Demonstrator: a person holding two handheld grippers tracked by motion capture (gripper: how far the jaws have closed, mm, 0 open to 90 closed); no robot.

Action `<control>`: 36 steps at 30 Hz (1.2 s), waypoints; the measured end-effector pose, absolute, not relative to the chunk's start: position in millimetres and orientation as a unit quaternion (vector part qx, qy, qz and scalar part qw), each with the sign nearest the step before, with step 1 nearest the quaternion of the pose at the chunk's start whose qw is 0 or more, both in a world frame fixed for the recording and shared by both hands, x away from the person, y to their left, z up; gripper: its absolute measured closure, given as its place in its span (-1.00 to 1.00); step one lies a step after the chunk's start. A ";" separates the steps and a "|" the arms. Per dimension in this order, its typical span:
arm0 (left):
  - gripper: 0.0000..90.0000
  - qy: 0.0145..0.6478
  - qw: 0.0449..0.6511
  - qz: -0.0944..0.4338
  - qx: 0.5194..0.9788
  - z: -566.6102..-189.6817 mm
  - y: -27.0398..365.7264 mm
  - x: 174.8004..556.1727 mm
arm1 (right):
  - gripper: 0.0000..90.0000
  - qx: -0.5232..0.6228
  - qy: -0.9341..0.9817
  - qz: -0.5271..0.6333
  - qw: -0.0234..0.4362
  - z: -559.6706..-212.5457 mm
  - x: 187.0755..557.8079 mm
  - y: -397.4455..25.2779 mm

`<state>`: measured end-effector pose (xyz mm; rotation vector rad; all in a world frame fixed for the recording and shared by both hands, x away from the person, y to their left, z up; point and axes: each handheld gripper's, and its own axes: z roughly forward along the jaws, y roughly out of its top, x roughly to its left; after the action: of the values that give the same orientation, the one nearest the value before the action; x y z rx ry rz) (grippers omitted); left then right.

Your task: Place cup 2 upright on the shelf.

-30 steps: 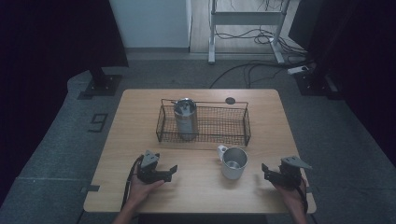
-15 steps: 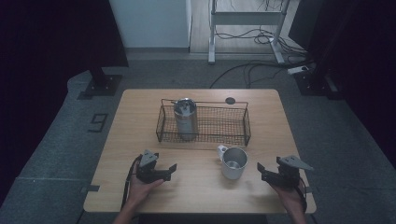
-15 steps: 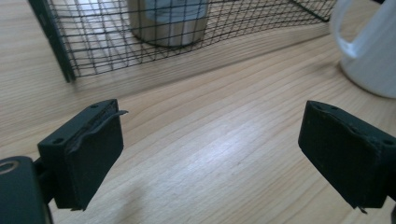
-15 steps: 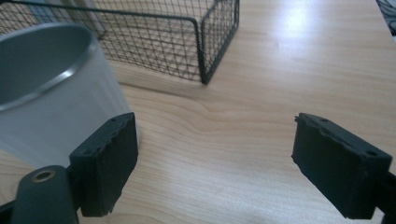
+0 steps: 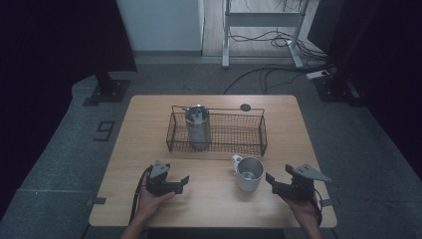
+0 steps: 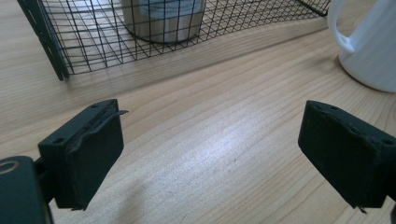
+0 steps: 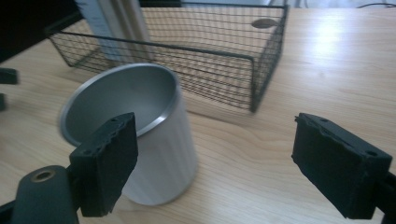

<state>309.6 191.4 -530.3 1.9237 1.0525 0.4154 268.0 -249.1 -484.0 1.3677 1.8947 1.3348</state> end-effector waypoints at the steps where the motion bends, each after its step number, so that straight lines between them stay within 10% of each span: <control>1: -0.84 0.424 0.440 0.166 0.774 -531.0 190.9 309.6 | -0.69 0.492 0.687 0.487 0.221 -483.2 267.9 -247.2; 36: -0.84 0.413 0.443 0.144 0.783 -534.3 190.2 307.7 | -0.97 0.449 0.730 0.473 0.204 -484.1 285.2 -189.1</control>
<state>307.7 190.2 -534.3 1.9409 1.0237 0.3566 285.2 -189.1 -484.1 1.2523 2.0369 1.3204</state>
